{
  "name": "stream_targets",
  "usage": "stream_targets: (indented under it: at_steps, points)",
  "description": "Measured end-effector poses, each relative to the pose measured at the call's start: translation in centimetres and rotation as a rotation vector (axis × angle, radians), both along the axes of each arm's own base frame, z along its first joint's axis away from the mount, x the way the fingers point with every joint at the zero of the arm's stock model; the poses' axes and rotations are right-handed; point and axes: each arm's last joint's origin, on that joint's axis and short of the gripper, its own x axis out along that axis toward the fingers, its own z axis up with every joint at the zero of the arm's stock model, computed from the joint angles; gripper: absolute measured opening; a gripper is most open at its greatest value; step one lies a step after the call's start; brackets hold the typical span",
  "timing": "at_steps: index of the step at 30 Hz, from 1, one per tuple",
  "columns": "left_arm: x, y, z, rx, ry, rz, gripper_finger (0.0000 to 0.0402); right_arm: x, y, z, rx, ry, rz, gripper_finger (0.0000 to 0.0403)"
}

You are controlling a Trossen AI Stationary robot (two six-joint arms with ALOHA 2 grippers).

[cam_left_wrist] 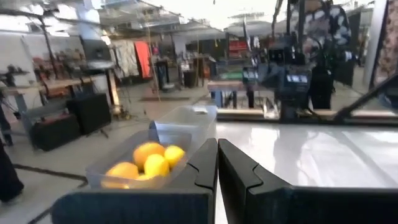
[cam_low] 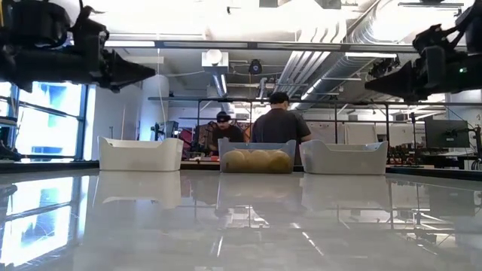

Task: Sort produce into baskets
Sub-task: Return to Home Position

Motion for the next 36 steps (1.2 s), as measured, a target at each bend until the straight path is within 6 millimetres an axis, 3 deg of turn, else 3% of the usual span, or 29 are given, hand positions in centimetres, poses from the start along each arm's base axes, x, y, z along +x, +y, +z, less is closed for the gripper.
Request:
stream_targets:
  at_steps: [9,16,22,36]
  points:
    - [-1.6,-1.4,0.2,-0.030,0.016,-0.049,0.0000,-0.3,0.1,0.4,-0.061,-0.027,0.001,0.0000]
    - [-4.0,-2.1,0.3,-0.004,-0.022,0.026,0.0000,-0.3,0.1,0.4,-0.046,-0.035,-0.008,0.0000]
    - [-3.9,-2.1,-0.6,-0.011,0.074,0.019,0.0000,-0.4,0.0,0.5,-0.042,-0.053,-0.051,0.0000]
    - [-3.7,-2.0,-0.9,-0.116,0.084,0.024,0.0000,-0.2,0.0,0.3,-0.035,-0.023,-0.017,0.0000]
